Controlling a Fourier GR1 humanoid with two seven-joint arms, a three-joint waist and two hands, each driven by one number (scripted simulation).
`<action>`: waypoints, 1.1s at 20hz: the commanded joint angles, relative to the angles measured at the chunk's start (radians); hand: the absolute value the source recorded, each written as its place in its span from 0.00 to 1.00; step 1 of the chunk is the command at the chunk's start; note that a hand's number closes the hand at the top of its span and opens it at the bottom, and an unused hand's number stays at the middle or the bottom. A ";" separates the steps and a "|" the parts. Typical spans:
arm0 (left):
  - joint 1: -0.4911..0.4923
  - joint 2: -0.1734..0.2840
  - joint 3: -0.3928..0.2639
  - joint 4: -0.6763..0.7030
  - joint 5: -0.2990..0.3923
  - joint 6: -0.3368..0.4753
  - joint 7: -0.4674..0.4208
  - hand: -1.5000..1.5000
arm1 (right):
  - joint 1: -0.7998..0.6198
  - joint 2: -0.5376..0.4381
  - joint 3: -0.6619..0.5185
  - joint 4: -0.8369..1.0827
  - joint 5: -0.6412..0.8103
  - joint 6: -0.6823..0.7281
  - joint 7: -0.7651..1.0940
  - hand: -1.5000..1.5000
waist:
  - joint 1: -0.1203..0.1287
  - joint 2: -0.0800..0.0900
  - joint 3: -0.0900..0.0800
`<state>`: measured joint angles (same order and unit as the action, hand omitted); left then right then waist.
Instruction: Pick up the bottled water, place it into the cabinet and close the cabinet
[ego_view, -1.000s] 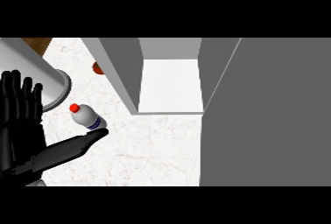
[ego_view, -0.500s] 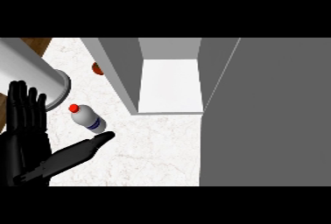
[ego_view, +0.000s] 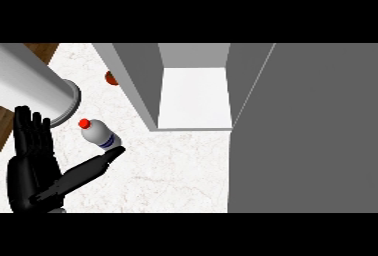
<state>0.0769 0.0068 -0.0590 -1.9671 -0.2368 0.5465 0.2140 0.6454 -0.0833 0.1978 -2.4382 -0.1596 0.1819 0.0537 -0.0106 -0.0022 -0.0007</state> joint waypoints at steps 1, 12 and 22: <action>-0.015 -0.006 0.053 0.135 0.033 0.017 -0.095 0.00 | 0.124 -0.027 -0.021 -0.118 -0.015 0.040 -0.033 0.00 | -0.009 -0.001 0.000; -0.109 0.047 0.243 0.509 0.287 -0.110 -0.377 0.00 | 0.273 -0.041 0.014 -0.147 0.002 0.107 -0.148 0.00 | -0.016 -0.001 0.000; -0.178 0.003 0.361 0.909 0.382 -0.128 -0.757 0.00 | 0.358 -0.065 0.019 -0.200 -0.008 0.128 -0.180 0.00 | -0.017 0.002 -0.001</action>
<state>-0.0452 0.0115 0.2451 -1.2151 0.1229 0.4207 -0.4286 0.9289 -0.1202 0.2286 -2.4894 -0.1220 0.2898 -0.1587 -0.0226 -0.0009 -0.0018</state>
